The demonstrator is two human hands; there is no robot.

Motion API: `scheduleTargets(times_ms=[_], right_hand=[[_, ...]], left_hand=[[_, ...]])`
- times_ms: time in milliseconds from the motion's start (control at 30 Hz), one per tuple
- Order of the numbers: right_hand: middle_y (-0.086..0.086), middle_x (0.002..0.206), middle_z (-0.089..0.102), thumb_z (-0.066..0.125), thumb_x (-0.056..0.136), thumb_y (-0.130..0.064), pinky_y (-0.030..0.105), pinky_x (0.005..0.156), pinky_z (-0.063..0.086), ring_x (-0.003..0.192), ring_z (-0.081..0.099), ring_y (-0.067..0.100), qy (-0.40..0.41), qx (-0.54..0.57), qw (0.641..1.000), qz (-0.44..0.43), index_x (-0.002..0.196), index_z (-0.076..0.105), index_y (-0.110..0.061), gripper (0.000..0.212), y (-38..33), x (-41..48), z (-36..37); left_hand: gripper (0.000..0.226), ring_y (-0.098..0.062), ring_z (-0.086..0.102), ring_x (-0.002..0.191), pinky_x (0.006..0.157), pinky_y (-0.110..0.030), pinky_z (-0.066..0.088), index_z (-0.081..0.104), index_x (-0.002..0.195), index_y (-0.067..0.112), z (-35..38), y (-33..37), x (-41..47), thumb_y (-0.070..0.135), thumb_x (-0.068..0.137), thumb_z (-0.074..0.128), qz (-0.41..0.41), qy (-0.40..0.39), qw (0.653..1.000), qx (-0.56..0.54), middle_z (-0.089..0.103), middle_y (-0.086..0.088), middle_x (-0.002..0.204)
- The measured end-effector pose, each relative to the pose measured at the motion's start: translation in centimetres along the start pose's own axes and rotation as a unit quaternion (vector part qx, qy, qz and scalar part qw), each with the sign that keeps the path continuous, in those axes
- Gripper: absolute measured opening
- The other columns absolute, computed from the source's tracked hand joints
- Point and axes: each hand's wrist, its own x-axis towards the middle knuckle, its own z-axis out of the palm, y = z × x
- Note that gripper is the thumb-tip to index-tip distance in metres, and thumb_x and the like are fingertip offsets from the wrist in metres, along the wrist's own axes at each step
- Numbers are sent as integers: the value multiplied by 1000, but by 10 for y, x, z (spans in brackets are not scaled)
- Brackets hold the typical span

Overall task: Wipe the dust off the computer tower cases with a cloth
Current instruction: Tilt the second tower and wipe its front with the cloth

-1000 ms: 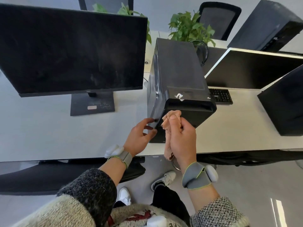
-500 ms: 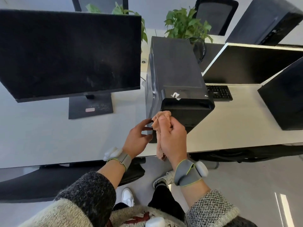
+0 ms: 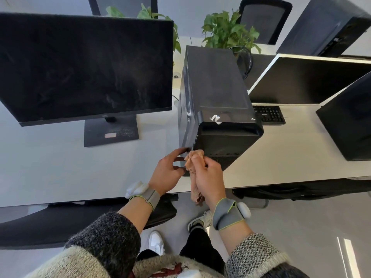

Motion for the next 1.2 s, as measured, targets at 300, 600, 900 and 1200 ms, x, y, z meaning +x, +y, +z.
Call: scheduleTargets(times_ms=[300, 600, 900, 1200], right_hand=[[-2, 81, 75, 58, 107, -38, 34, 75, 57, 84, 70, 18, 7, 56, 998, -38, 88, 79, -21, 33, -4, 0, -7], [3, 76, 73, 59, 108, -38, 34, 72, 56, 80, 69, 23, 14, 93, 992, -87, 82, 78, -19, 37, -22, -4, -14], [3, 72, 73, 64, 104, -38, 30, 71, 55, 72, 67, 17, 32, 82, 996, -34, 78, 79, -16, 37, -13, -3, -14], [6, 78, 75, 63, 103, -39, 51, 85, 59, 80, 70, 22, 48, 87, 995, -3, 79, 79, -17, 36, 3, 3, -12]], left_hand=[[63, -8, 57, 123, 99, -27, 54, 56, 144, 27, 5, 0, 0, -2, 88, 63, -11, 13, 1000, 21, 62, 4, 138], [64, -8, 60, 121, 95, -25, 55, 55, 144, 29, 5, -1, 0, 0, 88, 63, -20, 14, 999, 24, 63, 4, 135], [65, -8, 58, 123, 95, -23, 54, 54, 146, 28, 6, -1, 0, 0, 89, 63, -22, 8, 999, 29, 60, 6, 140], [68, -6, 58, 121, 91, -20, 55, 53, 145, 33, 5, -3, 0, 0, 87, 62, -25, 4, 999, 25, 60, 7, 139]])
